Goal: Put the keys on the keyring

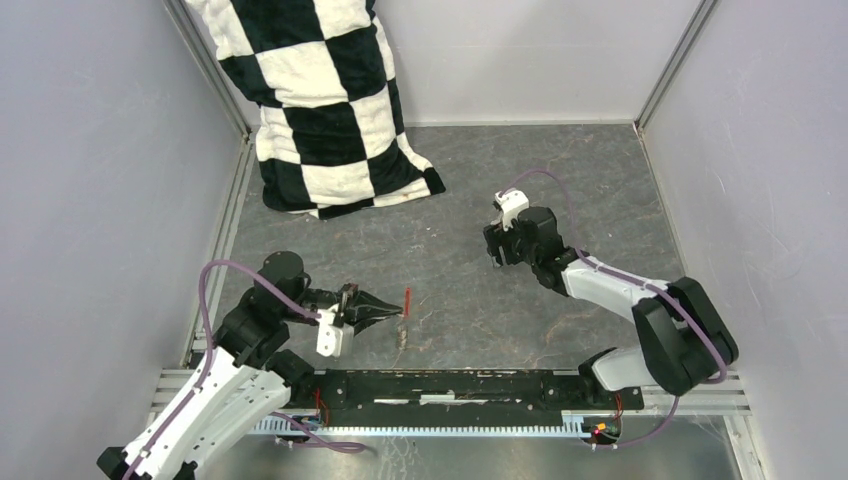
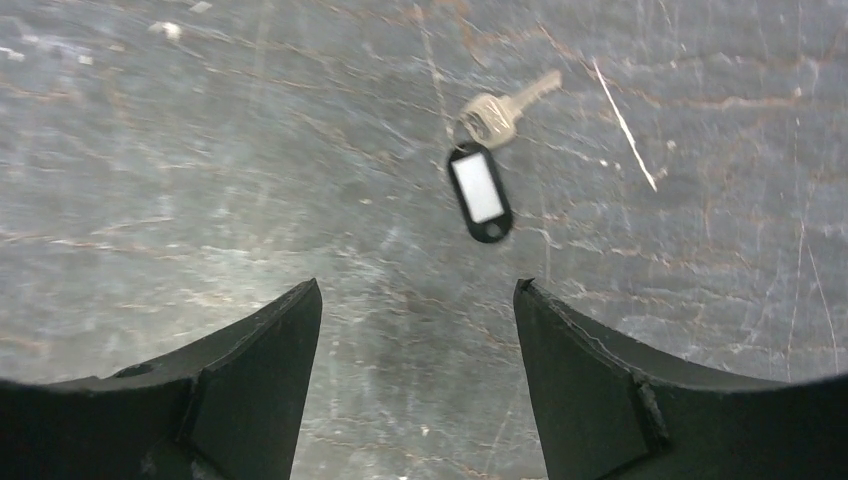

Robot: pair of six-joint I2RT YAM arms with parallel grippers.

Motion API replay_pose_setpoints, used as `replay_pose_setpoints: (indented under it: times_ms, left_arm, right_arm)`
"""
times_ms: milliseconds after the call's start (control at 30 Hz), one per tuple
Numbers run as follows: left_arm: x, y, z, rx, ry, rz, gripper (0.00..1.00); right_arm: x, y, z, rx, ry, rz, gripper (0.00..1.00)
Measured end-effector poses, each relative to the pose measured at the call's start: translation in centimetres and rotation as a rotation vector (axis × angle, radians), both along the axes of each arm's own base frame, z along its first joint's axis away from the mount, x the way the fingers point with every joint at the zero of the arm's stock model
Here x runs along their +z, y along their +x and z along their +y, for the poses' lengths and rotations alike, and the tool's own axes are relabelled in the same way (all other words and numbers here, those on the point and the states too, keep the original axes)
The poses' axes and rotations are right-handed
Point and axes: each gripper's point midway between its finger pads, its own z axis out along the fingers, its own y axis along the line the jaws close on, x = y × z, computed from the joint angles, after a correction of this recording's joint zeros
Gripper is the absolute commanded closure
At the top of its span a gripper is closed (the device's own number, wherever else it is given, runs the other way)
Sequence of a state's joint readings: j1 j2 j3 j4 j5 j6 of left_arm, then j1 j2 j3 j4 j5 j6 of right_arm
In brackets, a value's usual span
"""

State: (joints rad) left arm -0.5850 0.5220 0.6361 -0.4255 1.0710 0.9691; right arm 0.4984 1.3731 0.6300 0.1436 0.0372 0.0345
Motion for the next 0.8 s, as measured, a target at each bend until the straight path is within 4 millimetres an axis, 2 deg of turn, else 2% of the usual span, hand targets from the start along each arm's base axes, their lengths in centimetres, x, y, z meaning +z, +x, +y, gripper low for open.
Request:
replay_pose_setpoints:
  times_ms: [100, 300, 500, 600, 800]
  left_arm:
    - [-0.1, 0.5, -0.4, 0.021, 0.000, 0.078, 0.98]
    - [-1.1, 1.5, -0.9, 0.057, 0.039, 0.209, 0.98]
    - [-0.9, 1.7, -0.9, 0.088, 0.039, 0.251, 0.98]
    - [-0.5, 1.8, -0.8, 0.096, 0.034, 0.245, 0.98]
    - [-0.3, 1.9, -0.6, 0.111, 0.035, 0.241, 0.98]
  right_arm:
    - [-1.7, 0.5, -1.4, -0.041, -0.024, 0.024, 0.25]
    - [-3.2, 1.9, -3.5, -0.095, -0.028, 0.039, 0.29]
    - [-4.9, 3.0, -5.5, -0.138, 0.016, 0.076, 0.29]
    - [-5.7, 3.1, -5.1, -0.124, 0.031, 0.091, 0.30]
    - [-5.6, 3.9, -3.9, -0.080, 0.081, 0.066, 0.33]
